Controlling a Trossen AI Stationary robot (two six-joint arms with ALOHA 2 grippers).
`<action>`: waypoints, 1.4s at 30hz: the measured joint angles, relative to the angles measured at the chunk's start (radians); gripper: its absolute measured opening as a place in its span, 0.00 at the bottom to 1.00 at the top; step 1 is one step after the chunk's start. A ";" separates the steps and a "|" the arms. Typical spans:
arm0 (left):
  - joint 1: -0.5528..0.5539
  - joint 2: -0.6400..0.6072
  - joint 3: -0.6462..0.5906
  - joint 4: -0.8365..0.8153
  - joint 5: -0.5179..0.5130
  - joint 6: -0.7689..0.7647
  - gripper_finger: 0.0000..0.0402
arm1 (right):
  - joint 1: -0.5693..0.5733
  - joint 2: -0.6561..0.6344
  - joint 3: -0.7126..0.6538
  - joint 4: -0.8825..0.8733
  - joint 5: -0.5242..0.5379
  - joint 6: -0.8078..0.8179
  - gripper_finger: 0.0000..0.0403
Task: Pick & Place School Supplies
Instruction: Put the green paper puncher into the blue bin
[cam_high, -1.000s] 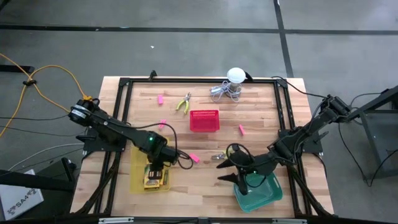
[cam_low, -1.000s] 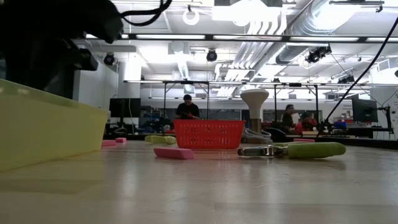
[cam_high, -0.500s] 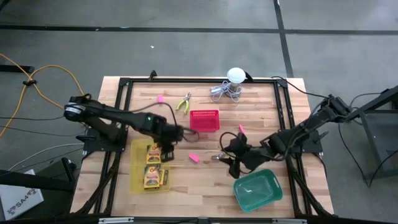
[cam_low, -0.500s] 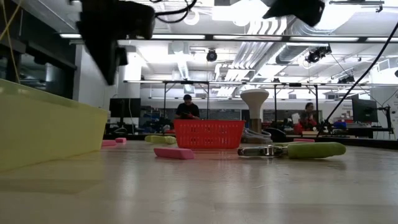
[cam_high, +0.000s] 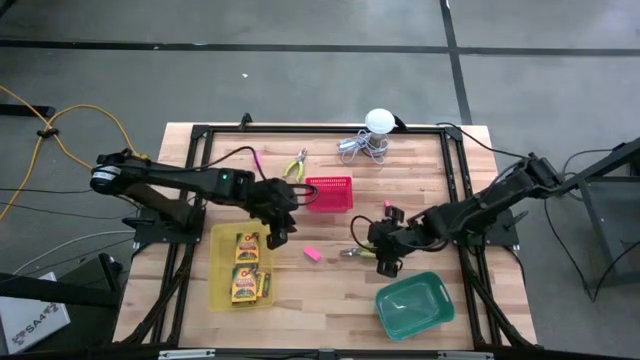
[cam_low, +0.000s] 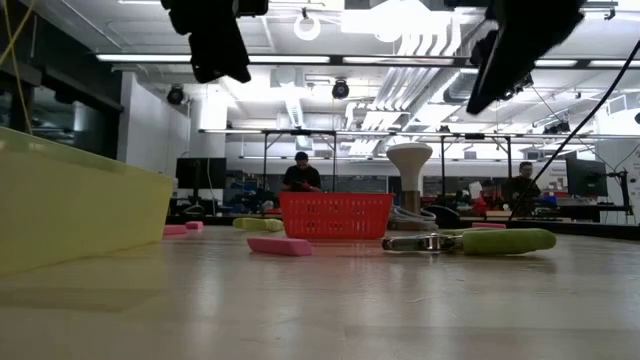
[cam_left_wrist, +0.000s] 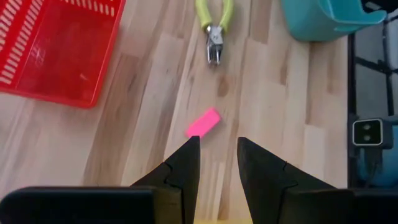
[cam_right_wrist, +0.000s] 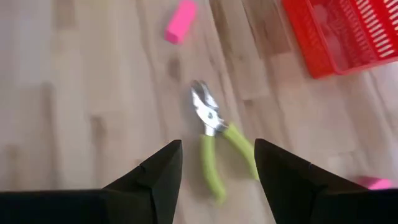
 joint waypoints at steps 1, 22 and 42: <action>-0.003 0.000 0.000 0.005 0.001 0.000 0.26 | -0.009 0.005 -0.001 -0.009 -0.003 -0.027 0.48; -0.022 0.000 0.000 0.022 0.001 -0.001 0.26 | -0.180 0.183 -0.044 0.001 -0.183 -0.432 0.48; -0.022 0.001 0.000 0.052 0.001 -0.001 0.26 | -0.237 0.314 -0.080 0.146 -0.253 -0.533 0.48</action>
